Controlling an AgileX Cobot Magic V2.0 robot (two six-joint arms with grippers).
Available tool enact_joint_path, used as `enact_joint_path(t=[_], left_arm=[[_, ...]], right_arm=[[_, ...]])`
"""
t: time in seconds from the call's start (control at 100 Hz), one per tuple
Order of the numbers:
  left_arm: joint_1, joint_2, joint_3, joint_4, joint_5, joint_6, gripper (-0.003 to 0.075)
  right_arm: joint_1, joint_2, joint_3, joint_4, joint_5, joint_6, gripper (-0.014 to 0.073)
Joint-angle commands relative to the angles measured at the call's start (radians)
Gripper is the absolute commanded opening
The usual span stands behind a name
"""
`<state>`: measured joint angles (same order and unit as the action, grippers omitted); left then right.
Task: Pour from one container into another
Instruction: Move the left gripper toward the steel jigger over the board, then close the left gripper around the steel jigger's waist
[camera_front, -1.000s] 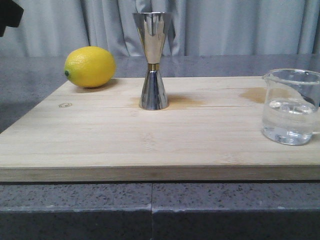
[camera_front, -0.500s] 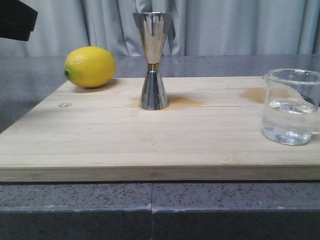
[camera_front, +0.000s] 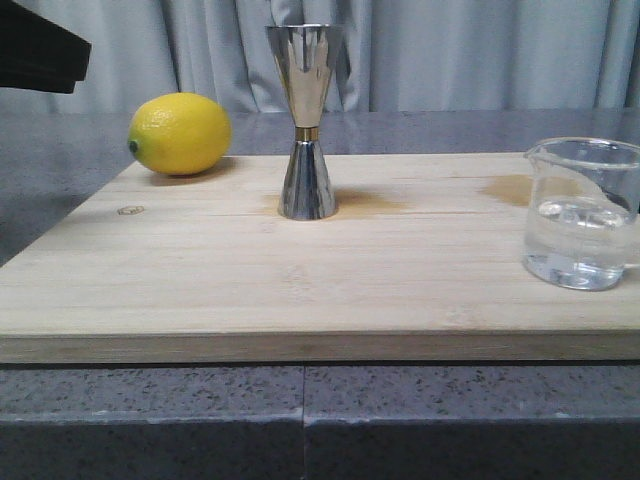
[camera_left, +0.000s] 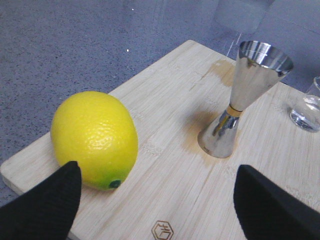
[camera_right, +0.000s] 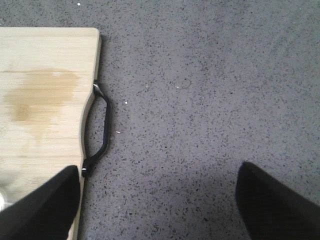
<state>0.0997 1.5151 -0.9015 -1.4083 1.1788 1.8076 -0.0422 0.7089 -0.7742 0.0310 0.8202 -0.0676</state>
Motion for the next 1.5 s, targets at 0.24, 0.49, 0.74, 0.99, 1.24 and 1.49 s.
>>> enact_joint_path(t=[0.24, 0.49, 0.74, 0.99, 1.24, 1.49], left_arm=[[0.004, 0.015, 0.034, -0.216, 0.09, 0.152, 0.0575], [-0.049, 0.015, 0.151, -0.326, 0.09, 0.346, 0.0549], [-0.154, 0.015, 0.193, -0.41, 0.09, 0.491, 0.0509], [-0.258, 0.015, 0.193, -0.444, 0.09, 0.557, 0.0504], [-0.333, 0.017, 0.185, -0.444, 0.08, 0.611, 0.0504], [-0.379, 0.101, 0.074, -0.444, 0.091, 0.611, 0.0504]], right_arm=[[0.0, 0.006, -0.036, -0.003, -0.075, -0.018, 0.0575], [0.0, 0.006, -0.036, -0.005, -0.098, -0.018, 0.0575], [0.0, 0.006, -0.036, -0.005, -0.103, -0.018, 0.0575], [0.0, 0.006, -0.036, -0.005, -0.103, -0.018, 0.0575], [0.0, 0.006, -0.036, -0.005, -0.105, -0.018, 0.0575], [0.0, 0.006, -0.036, -0.005, -0.11, -0.018, 0.0575]])
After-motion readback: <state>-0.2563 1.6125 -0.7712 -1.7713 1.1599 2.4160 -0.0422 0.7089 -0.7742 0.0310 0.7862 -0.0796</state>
